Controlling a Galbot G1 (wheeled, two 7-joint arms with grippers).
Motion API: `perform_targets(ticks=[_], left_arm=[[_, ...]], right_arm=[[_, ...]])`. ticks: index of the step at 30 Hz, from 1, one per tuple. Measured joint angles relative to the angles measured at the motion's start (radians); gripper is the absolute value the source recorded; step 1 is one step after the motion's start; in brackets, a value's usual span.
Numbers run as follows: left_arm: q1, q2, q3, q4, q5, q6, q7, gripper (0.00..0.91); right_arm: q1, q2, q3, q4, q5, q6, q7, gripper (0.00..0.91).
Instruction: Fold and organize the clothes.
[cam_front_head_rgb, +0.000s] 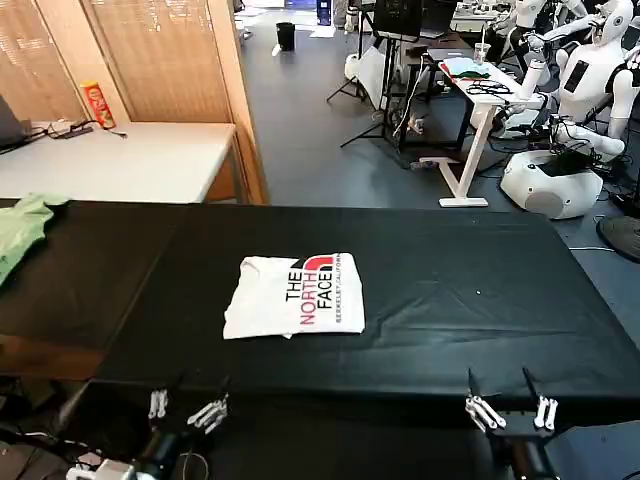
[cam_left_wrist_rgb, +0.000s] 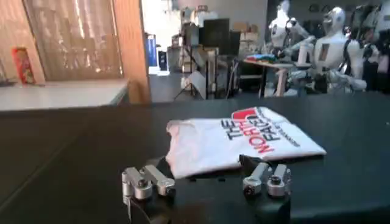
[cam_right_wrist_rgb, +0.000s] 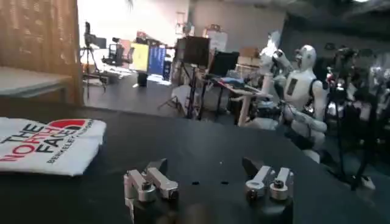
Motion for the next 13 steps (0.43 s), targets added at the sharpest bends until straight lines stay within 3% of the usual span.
perform_targets(ticks=[13], left_arm=[[0.006,0.011,-0.012,-0.037,-0.014,0.074,-0.007,0.878]], right_arm=[[-0.106,0.025,-0.009,0.029,0.006,-0.005,0.023,0.878]])
